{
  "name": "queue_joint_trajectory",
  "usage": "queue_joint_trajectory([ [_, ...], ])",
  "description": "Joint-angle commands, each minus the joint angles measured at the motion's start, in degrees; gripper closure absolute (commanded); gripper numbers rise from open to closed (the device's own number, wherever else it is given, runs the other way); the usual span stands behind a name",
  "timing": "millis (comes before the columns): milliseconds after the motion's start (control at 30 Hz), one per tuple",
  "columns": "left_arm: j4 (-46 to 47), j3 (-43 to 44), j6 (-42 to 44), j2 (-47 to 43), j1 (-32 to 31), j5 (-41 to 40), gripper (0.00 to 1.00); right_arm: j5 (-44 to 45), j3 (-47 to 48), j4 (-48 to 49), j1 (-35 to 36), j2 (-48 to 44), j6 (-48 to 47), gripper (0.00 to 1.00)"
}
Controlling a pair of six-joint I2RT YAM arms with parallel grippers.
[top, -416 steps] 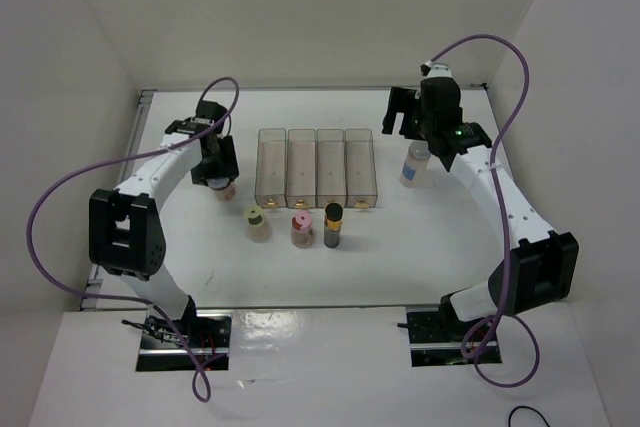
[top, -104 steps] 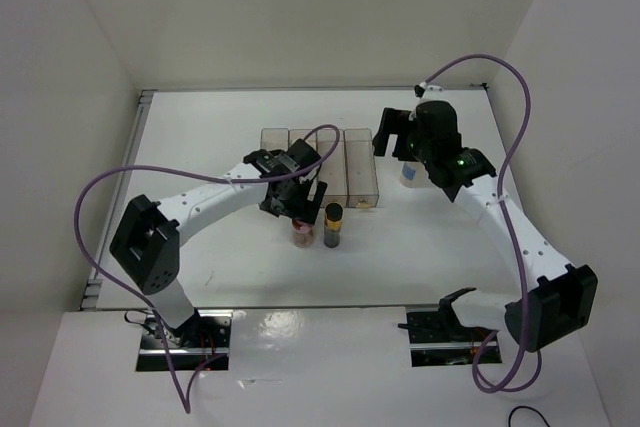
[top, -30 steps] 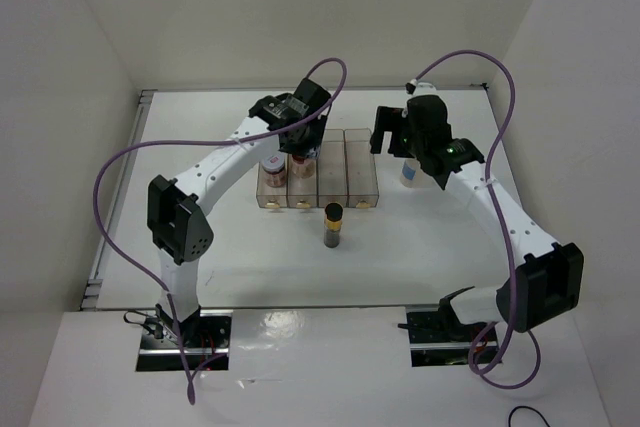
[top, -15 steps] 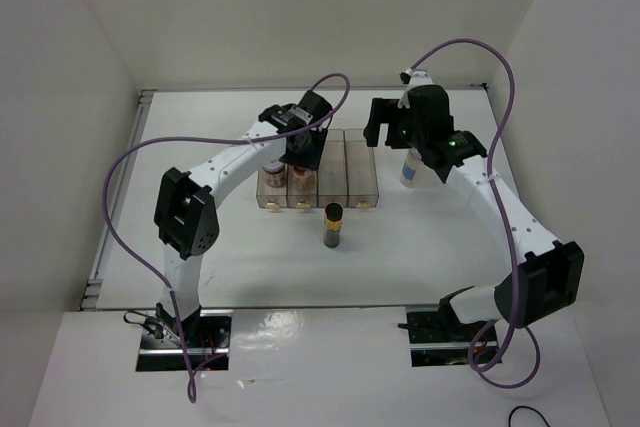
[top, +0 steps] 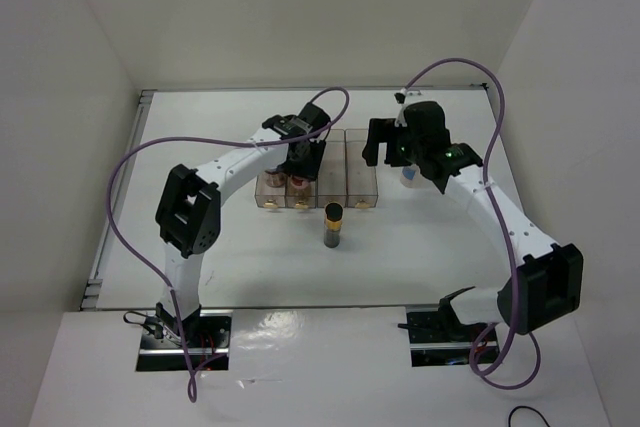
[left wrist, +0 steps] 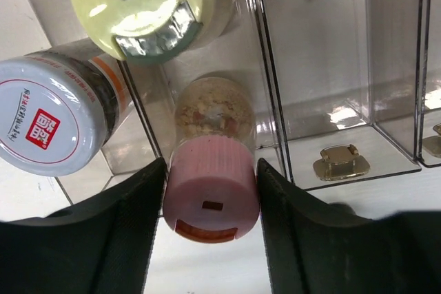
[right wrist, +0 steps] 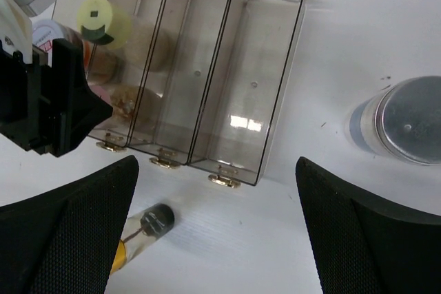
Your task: Organize the condiment bottles
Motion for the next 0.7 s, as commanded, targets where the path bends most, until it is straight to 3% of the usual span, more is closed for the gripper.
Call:
queue_joint_trajectory([
  [0, 1.67, -0.47, 0.10, 0.56, 0.18, -0.10, 0.37, -0.99, -1.23, 2.22, 0.76, -2.86, 0.54, 0.01],
  [33, 1.67, -0.47, 0.10, 0.56, 0.18, -0.10, 0.29, -0.99, -1.23, 2.22, 1.45, -2.86, 0.54, 0.01],
  [267, 1.67, 0.06, 0.10, -1.89, 0.18, 0.95, 0.07, 1.65, -1.23, 0.55, 4.45, -4.00, 1.15, 0.01],
  [500, -1.92, 5.94, 0.10, -6.91, 0.18, -1.06, 0.00, -2.91, -1.40, 0.55, 5.93, -8.57, -0.42, 0.01],
  [667, -5.18, 12.44, 1.24, -10.77, 0.18, -1.07, 0.00, 8.48, -1.94, -1.46, 7.96, -9.89, 1.76, 0.01],
])
